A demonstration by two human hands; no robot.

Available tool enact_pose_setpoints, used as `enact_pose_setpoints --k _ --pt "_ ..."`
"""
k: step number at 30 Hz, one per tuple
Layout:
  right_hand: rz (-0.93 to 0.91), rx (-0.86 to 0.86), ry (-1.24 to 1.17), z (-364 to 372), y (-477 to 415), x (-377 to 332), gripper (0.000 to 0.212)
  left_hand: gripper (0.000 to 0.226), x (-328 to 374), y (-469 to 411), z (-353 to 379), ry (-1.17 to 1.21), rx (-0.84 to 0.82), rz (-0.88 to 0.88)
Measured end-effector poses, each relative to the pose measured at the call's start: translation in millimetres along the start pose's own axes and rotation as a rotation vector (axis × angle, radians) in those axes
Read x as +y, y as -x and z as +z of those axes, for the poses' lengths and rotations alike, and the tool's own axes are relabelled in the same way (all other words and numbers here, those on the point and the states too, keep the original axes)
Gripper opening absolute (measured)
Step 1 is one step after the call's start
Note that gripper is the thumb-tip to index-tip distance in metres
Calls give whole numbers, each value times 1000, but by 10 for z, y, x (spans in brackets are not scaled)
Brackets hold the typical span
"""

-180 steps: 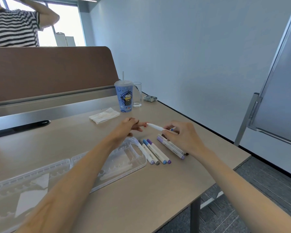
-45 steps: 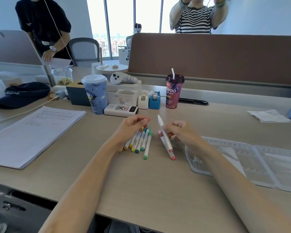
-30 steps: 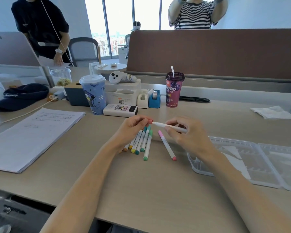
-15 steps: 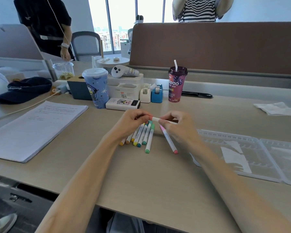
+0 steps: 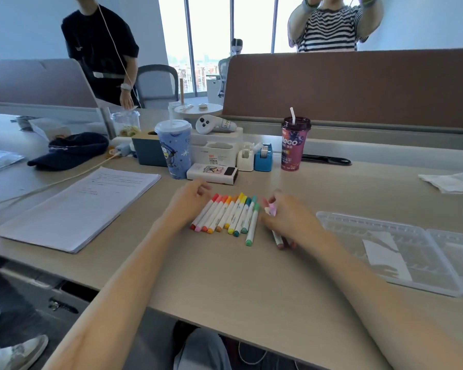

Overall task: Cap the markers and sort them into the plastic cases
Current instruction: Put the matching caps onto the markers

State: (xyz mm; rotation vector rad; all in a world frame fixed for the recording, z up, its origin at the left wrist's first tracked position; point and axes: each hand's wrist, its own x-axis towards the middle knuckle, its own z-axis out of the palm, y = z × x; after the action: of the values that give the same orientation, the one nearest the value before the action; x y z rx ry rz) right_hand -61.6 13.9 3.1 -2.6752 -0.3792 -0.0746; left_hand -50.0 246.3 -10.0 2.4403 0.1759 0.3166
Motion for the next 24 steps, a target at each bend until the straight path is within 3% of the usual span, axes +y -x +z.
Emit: enact_pose_setpoints --k 4,16,24 --pt "5 66 -54 19 -12 55 17 23 -128 2 -4 -196 -145 -131" --pt "74 3 -72 163 -108 -31 11 25 10 -41 -80 -521 -167 -120" --pt "-9 43 1 263 -179 -46 17 22 -39 -113 -56 -237 -201 -170"
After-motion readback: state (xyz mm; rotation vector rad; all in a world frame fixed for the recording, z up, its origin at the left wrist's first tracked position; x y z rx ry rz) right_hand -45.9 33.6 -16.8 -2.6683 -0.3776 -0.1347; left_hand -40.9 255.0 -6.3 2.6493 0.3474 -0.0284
